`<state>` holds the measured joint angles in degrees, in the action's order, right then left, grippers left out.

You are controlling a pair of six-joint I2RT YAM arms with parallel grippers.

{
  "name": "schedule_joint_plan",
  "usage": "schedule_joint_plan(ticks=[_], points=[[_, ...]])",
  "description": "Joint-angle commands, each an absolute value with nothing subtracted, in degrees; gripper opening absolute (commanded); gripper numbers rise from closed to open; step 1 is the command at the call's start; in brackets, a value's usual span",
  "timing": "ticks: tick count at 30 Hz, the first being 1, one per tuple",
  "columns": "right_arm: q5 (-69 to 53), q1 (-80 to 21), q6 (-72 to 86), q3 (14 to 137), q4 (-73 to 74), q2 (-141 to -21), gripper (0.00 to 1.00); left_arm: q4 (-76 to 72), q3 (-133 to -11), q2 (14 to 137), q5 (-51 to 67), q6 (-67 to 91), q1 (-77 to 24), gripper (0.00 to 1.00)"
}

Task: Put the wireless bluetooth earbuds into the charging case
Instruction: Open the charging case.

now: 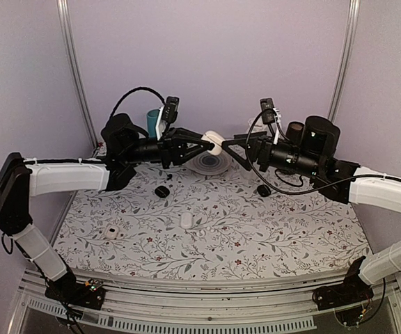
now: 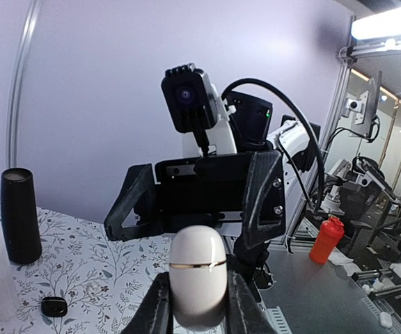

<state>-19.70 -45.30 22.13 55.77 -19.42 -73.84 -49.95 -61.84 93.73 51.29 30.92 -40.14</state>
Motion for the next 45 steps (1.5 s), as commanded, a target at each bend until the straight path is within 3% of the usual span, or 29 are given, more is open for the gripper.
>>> schedule_joint_plan(ticks=[1,28,45], points=[[-19.89,-44.75,22.44,57.77,-20.83,-73.73,0.91,-53.11,-61.27,91.61,52.62,31.38,-40.64,0.0],[-25.42,-41.31,18.6,62.92,-13.7,-77.92,0.91,-54.96,-57.84,88.56,45.68,33.61,-42.6,0.0],[-24.06,-39.38,21.4,64.91,-14.11,-80.3,0.91,-54.39,-60.19,90.15,51.92,33.33,-40.35,0.0]])
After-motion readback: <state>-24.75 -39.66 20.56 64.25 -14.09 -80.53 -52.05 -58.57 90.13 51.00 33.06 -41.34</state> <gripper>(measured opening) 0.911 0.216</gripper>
